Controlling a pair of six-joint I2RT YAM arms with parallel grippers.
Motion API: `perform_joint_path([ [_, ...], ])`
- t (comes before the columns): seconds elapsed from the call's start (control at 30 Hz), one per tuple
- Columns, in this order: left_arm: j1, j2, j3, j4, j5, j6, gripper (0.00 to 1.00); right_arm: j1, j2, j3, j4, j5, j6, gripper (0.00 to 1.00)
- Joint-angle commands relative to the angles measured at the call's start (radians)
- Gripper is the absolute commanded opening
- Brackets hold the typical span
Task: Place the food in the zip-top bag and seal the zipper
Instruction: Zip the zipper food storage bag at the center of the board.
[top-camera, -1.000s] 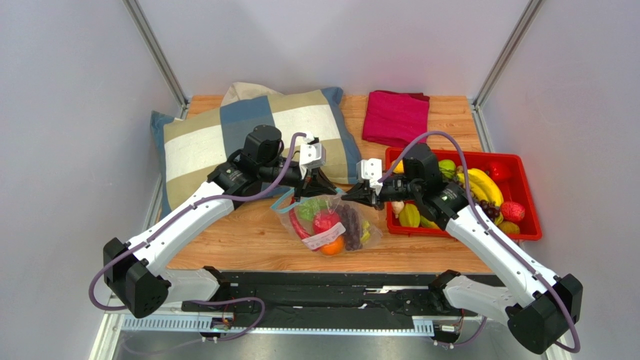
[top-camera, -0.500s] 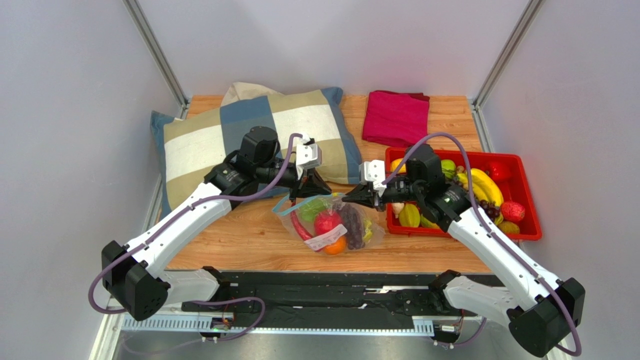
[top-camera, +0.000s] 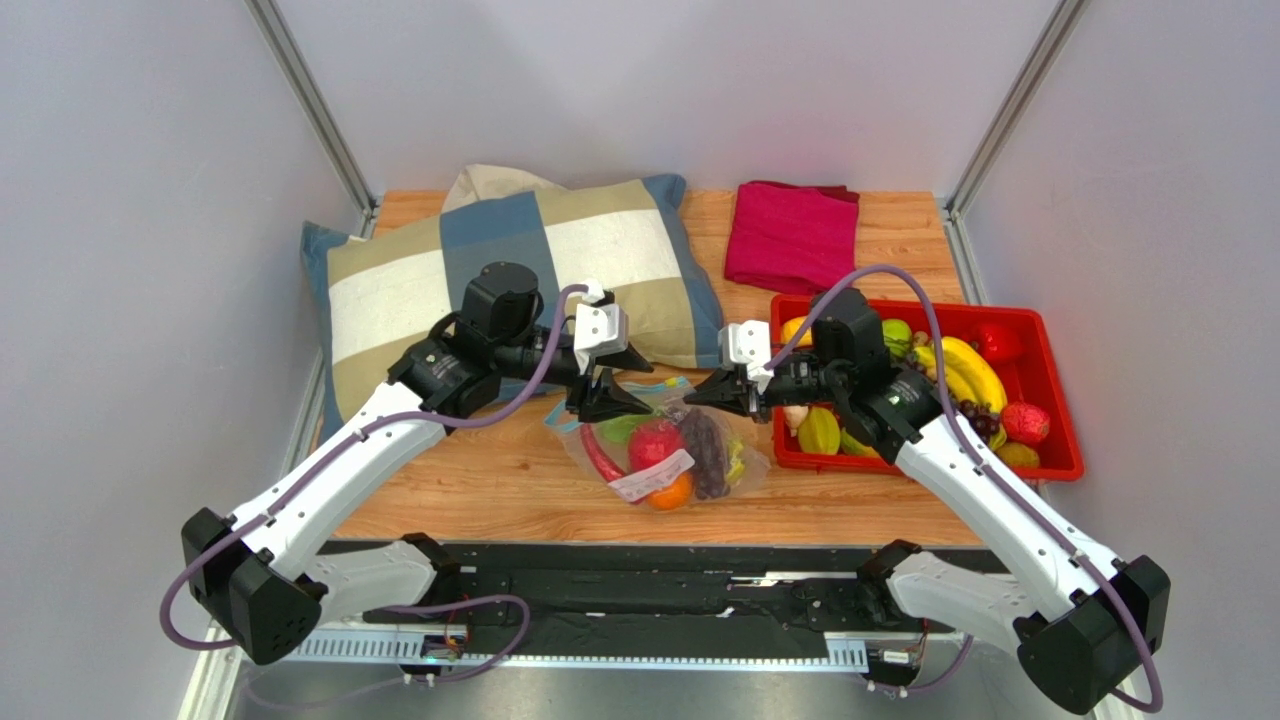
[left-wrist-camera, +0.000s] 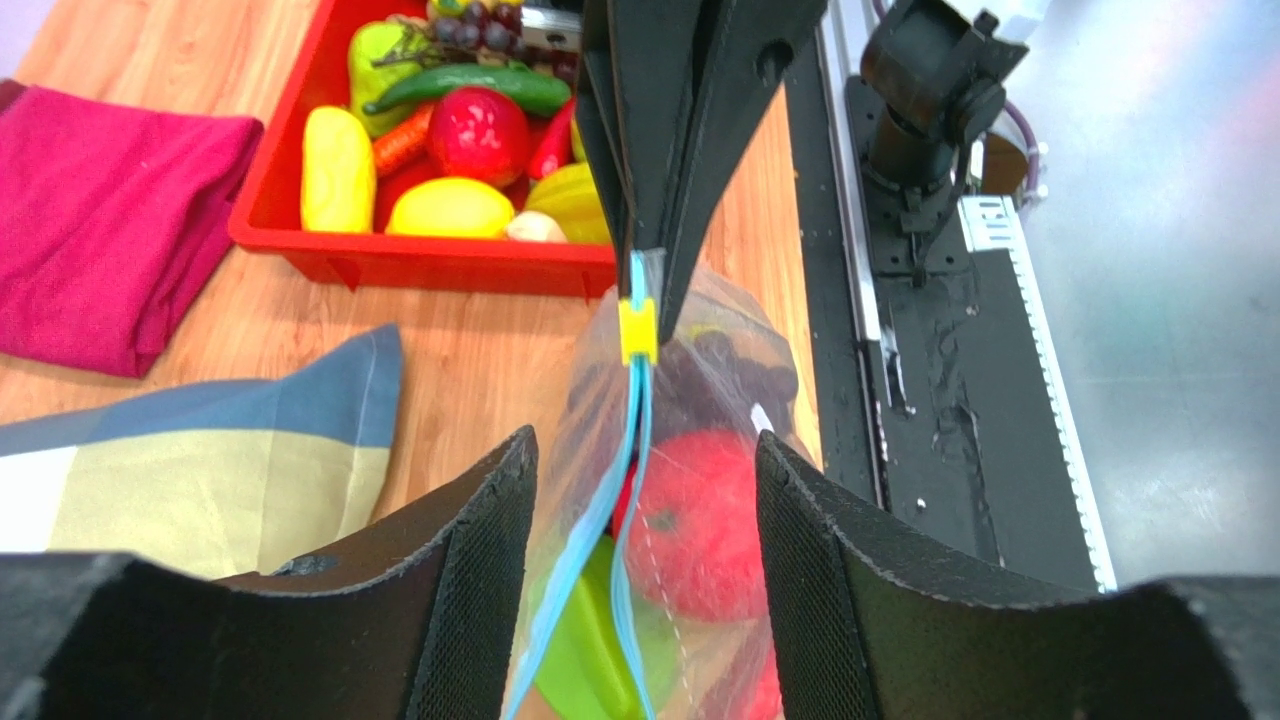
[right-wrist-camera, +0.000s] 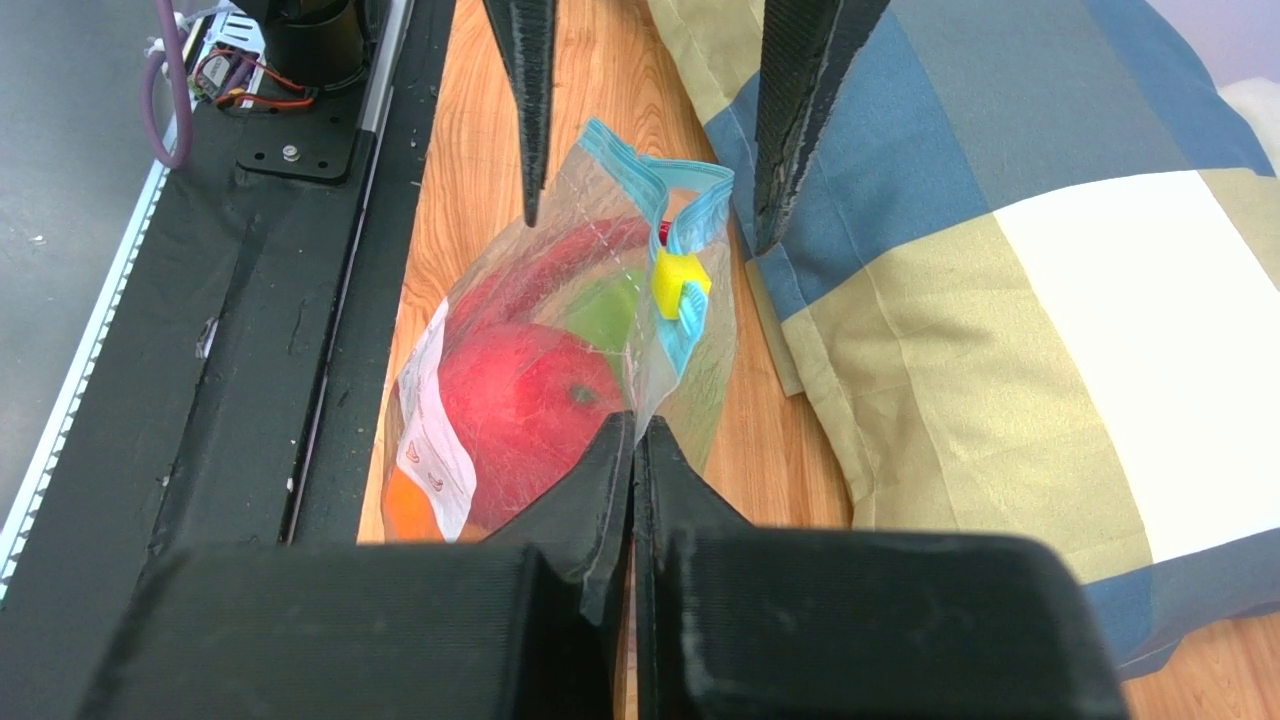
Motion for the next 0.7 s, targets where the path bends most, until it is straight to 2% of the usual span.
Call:
perform_joint_path([
  [0.0,0.0,-0.032,0.032,-0.057,0.039,0.079,0.63,0.001,-0.01,0.016,0.062,-0.031,-0.034,0.0],
  [0.2,-0.031,0.037,0.033,-0.008,-0.068,0.041,0.63,0.001,-0.017,0.006,0.076,-0.051,-0.051,0.0],
  [0.27,-0.034,0.072,0.048,0.025,-0.08,0.026,0.56,-0.001,-0.016,0.006,0.076,-0.059,-0.059,0.0],
  [0.3,-0.034,0.081,0.056,0.023,-0.073,0.029,0.49,-0.001,-0.014,0.006,0.076,-0.061,-0.062,0.0],
  [0.33,-0.034,0.091,0.061,0.013,-0.047,0.032,0.25,0.001,-0.013,0.01,0.073,-0.059,-0.065,0.0],
  [0.4,-0.035,0.103,0.072,-0.01,-0.027,0.052,0.0,0.001,-0.007,0.018,0.044,-0.064,-0.074,0.0],
  [0.47,-0.035,0.095,0.065,-0.018,-0.011,0.07,0.0,0.001,0.012,0.053,0.003,-0.084,-0.105,0.02],
  [0.5,-0.04,0.089,0.062,-0.024,-0.013,0.081,0.0,0.001,0.019,0.068,-0.057,-0.093,-0.113,0.14],
  [0.53,-0.043,0.082,0.055,-0.027,-0.016,0.095,0.0,0.002,0.03,0.111,-0.085,-0.103,-0.113,0.17],
  [0.67,-0.057,0.06,0.041,-0.038,-0.027,0.147,0.0,0.001,0.076,0.188,-0.189,-0.108,-0.11,0.2],
])
